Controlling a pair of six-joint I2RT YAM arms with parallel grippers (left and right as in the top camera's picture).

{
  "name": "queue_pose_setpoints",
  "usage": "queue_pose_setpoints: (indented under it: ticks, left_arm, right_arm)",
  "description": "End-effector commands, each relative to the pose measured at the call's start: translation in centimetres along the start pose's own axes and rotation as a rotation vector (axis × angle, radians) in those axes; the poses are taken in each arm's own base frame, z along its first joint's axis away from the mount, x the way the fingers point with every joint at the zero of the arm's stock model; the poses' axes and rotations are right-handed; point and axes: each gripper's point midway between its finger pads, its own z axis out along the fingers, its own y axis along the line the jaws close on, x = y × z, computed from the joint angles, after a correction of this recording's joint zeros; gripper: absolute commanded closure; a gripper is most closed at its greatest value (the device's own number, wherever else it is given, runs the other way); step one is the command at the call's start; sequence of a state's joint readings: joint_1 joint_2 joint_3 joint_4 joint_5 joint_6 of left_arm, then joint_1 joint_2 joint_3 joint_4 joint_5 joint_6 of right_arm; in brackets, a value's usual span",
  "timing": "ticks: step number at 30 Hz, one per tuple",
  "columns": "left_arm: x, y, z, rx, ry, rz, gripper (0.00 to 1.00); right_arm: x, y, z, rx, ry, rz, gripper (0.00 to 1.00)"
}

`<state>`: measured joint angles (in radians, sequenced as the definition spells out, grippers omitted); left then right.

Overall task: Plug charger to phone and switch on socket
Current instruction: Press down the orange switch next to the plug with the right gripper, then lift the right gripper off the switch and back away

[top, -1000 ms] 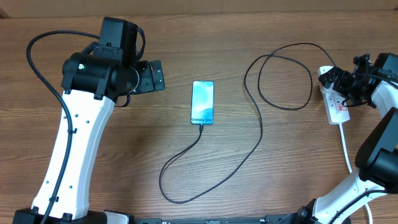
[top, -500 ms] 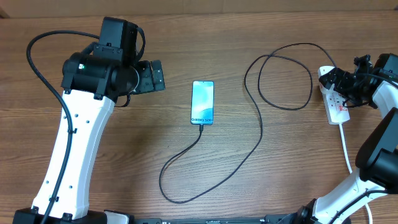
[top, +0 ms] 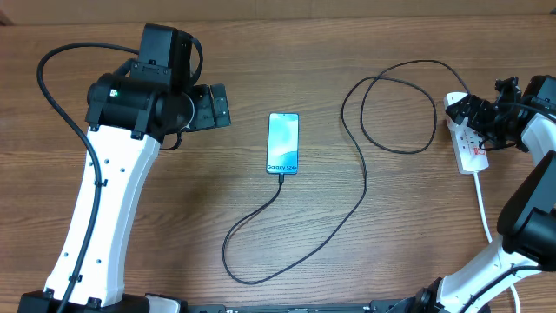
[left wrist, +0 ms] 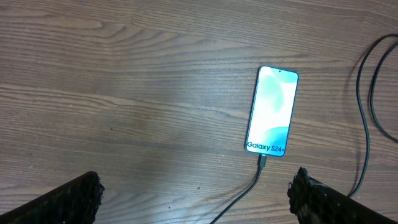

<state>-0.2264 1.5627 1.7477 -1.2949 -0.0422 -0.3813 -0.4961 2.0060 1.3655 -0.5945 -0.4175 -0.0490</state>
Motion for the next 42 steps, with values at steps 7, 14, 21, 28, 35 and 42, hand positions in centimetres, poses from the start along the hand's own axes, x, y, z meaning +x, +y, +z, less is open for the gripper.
queue_pose_setpoints:
  ticks: [7, 14, 21, 28, 35, 42]
  left_arm:
    - [-0.4, 0.2, -0.2, -0.008, -0.012, 0.016, 0.0]
    - [-0.4, 0.2, -0.2, -0.008, -0.012, 0.016, 0.01]
    - [-0.4, 0.2, -0.2, -0.008, -0.011, 0.016, 0.0]
    - [-0.4, 0.2, -0.2, -0.008, -0.011, 0.016, 0.0]
    - [-0.4, 0.2, -0.2, -0.008, -0.012, 0.015, 0.01]
    - [-0.4, 0.2, -0.2, -0.008, -0.012, 0.016, 0.0]
  right_arm:
    - [2.4, 2.0, 1.5, -0.116, 0.086, 0.045, 0.04]
    - [2.4, 2.0, 1.5, -0.116, 0.086, 0.045, 0.04]
    - [2.4, 2.0, 1.5, -0.116, 0.086, 0.045, 0.04]
    - [2.5, 2.0, 1.4, -0.113, 0.093, 0.061, 0.04]
    - [1.5, 0.7, 0.0, -0.01, 0.061, 0.153, 0.04]
    - [0.2, 1.2, -3.6, 0.051, 0.0, 0.146, 0.04]
